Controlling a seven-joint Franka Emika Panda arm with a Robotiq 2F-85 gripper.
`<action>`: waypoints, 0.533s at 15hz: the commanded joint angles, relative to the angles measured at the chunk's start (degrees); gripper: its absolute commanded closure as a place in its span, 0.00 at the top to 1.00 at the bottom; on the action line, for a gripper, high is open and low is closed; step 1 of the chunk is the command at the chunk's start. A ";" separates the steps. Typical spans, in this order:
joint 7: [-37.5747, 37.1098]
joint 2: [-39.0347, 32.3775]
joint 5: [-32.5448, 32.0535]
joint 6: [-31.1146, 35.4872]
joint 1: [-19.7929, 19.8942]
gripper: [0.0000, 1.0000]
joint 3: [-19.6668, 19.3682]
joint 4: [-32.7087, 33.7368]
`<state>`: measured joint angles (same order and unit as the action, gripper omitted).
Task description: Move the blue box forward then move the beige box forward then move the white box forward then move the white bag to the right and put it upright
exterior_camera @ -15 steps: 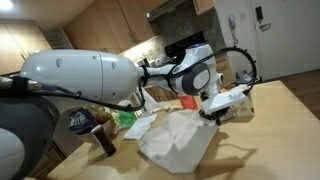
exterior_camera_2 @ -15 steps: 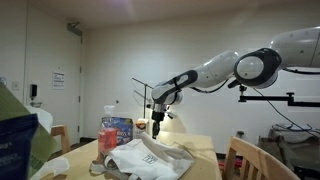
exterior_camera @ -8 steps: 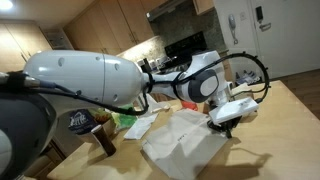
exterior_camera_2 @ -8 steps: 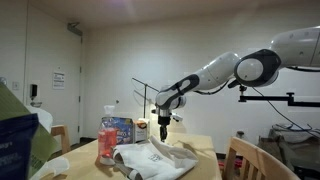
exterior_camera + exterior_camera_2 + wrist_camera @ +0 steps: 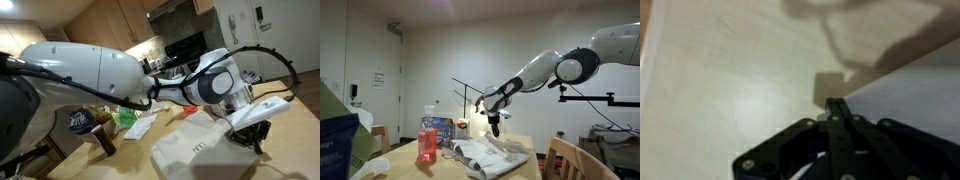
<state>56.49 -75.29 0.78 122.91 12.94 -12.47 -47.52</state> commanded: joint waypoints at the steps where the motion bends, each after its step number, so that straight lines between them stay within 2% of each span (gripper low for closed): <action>1: -4.22 1.10 -3.89 2.35 -0.99 0.00 -6.15 -6.38; 8: -11.89 -0.82 -6.48 4.44 -3.46 0.00 -12.95 -8.29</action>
<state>49.60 -75.31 -4.26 123.68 11.54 -22.98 -52.42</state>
